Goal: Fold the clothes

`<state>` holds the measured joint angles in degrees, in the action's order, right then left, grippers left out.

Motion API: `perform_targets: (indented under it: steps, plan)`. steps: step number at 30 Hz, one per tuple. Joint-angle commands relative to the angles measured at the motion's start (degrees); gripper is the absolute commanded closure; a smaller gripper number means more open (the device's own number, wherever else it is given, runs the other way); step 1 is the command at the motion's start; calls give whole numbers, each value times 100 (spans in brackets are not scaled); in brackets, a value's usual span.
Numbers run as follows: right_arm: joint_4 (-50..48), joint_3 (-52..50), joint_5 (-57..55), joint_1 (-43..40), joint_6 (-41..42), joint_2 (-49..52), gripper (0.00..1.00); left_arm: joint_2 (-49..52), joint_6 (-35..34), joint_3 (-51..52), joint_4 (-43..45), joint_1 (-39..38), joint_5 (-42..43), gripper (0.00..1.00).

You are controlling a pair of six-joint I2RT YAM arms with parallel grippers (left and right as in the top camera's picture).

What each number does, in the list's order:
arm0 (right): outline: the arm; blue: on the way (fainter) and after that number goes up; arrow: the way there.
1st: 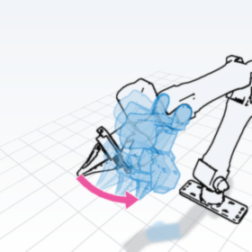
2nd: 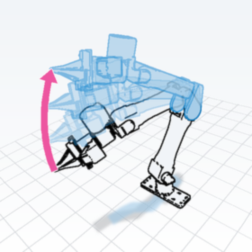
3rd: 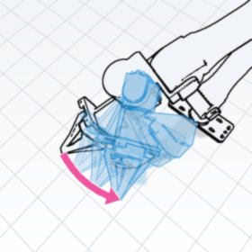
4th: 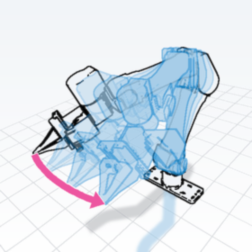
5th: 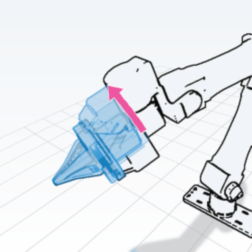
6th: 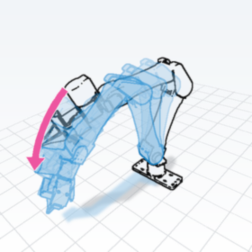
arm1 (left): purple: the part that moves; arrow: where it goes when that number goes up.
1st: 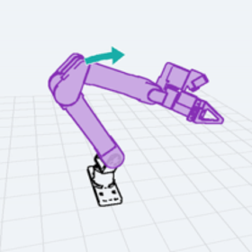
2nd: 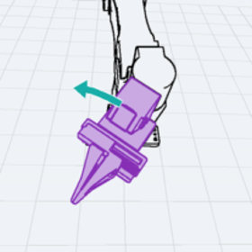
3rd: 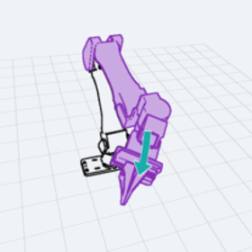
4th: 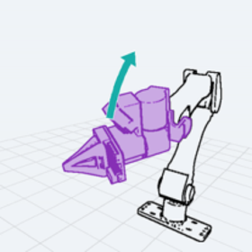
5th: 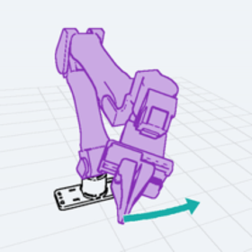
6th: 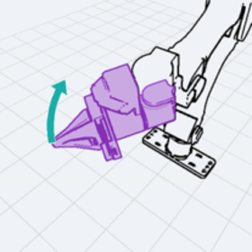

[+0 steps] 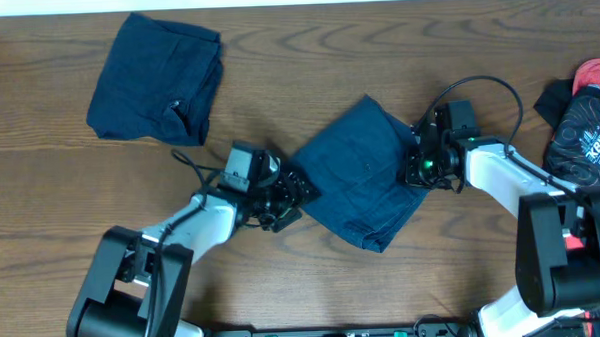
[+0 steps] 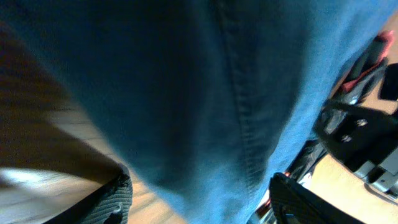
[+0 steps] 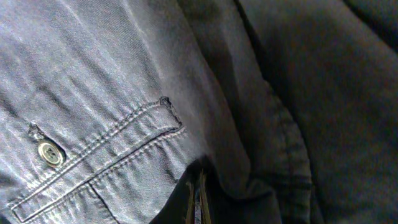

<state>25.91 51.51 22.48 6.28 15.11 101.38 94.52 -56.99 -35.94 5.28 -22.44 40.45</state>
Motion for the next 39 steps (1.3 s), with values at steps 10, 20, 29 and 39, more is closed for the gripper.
perform_targets:
  steps: [10, 20, 29, 39]
  plan:
    - [-63, -28, -109, 92, 116, 278, 96, 98, -1770, 573, 511, -1198, -1412, 17]
    - [-57, -28, -103, 92, 114, 278, 96, 173, -85, 570, 1231, -1233, -2398, 49]
    - [-39, -28, -105, 92, 116, 278, 96, 160, 809, 568, 2186, -1263, -1655, 85]
    - [483, -20, -107, 20, 114, -686, 99, -634, 2424, 203, 1478, -1213, -1099, 94]
